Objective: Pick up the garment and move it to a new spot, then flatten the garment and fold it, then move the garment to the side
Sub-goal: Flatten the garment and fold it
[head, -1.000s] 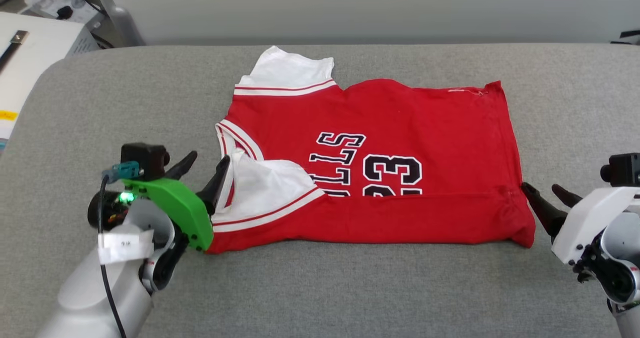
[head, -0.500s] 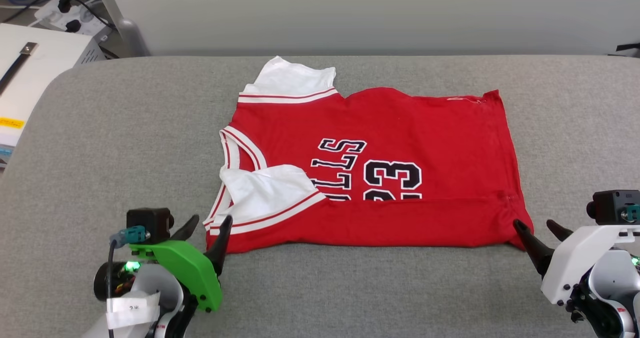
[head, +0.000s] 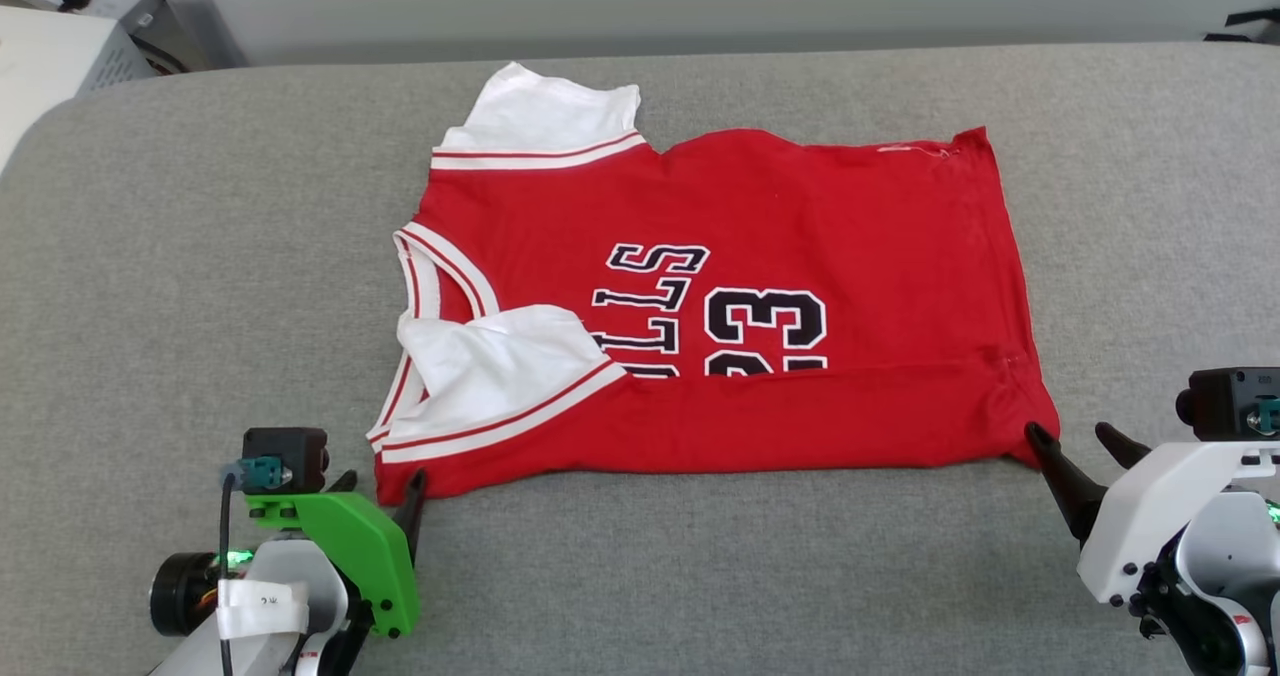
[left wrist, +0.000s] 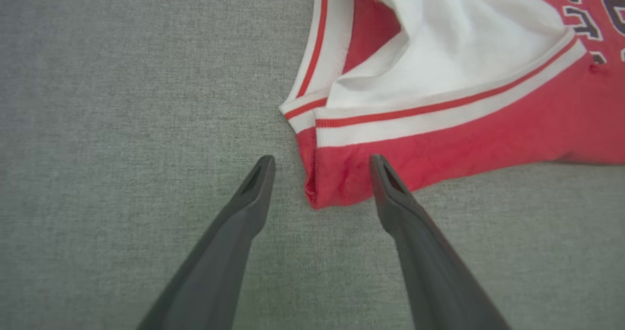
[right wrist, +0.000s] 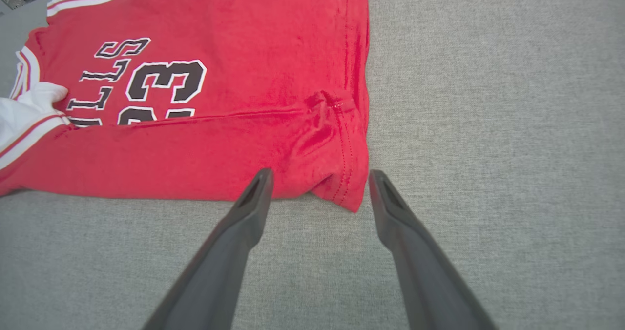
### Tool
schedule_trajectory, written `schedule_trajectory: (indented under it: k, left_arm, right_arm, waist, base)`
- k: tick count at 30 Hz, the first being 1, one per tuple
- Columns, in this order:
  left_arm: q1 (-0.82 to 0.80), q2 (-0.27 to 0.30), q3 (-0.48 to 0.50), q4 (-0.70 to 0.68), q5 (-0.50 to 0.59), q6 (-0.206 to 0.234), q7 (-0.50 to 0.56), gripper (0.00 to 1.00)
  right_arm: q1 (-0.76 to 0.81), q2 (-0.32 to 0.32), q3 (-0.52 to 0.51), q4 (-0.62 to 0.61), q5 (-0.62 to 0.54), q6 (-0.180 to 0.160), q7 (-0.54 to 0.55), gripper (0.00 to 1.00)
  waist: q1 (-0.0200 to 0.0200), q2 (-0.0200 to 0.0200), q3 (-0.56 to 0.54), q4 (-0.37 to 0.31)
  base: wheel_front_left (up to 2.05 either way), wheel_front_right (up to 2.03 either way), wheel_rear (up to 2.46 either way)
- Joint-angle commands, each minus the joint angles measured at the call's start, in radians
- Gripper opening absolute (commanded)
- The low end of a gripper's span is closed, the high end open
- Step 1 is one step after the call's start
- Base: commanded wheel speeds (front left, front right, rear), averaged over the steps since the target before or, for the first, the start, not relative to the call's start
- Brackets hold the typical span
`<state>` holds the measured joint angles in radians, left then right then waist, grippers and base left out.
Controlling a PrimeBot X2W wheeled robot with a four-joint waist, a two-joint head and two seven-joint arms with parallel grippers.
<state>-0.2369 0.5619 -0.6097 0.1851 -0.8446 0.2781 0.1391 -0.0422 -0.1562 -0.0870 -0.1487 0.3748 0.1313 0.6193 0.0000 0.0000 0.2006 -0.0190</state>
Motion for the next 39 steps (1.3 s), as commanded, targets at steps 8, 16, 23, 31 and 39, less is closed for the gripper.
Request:
schedule_trajectory:
  k: [8,16,23,31,39]
  left_arm:
    - [-0.014,-0.012,-0.016,0.073,0.000,-0.006,0.023,1.00]
    - [-0.030,-0.050,-0.036,0.099,-0.028,-0.063,0.029,0.00]
    - [-0.025,-0.050,-0.015,0.028,-0.037,-0.079,-0.018,0.00]
    - [-0.001,-0.015,0.002,-0.135,-0.053,-0.068,-0.008,0.00]
    - [-0.003,0.005,0.000,-0.206,-0.033,-0.042,0.002,0.00]
  right_arm:
    - [0.013,0.008,0.001,-0.027,-0.011,-0.001,0.009,1.00]
    - [0.033,0.002,-0.018,-0.029,-0.024,-0.001,0.034,1.00]
    - [0.027,-0.017,-0.036,-0.004,-0.065,-0.001,0.049,1.00]
    - [-0.032,0.019,-0.074,0.109,-0.098,-0.001,0.076,1.00]
    - [-0.100,0.039,-0.119,0.206,-0.138,-0.001,0.074,1.00]
  waist:
    - [0.0000,0.0000,0.039,-0.028]
    - [0.0000,0.0000,0.024,-0.008]
    - [0.0000,0.0000,-0.011,0.028]
    - [0.0000,0.0000,-0.010,0.062]
    - [0.0000,0.0000,0.018,0.084]
  base:
    - [0.00,0.00,0.00]
    - [0.00,0.00,0.00]
    - [0.00,0.00,0.00]
    - [0.00,0.00,0.00]
    - [0.00,0.00,0.00]
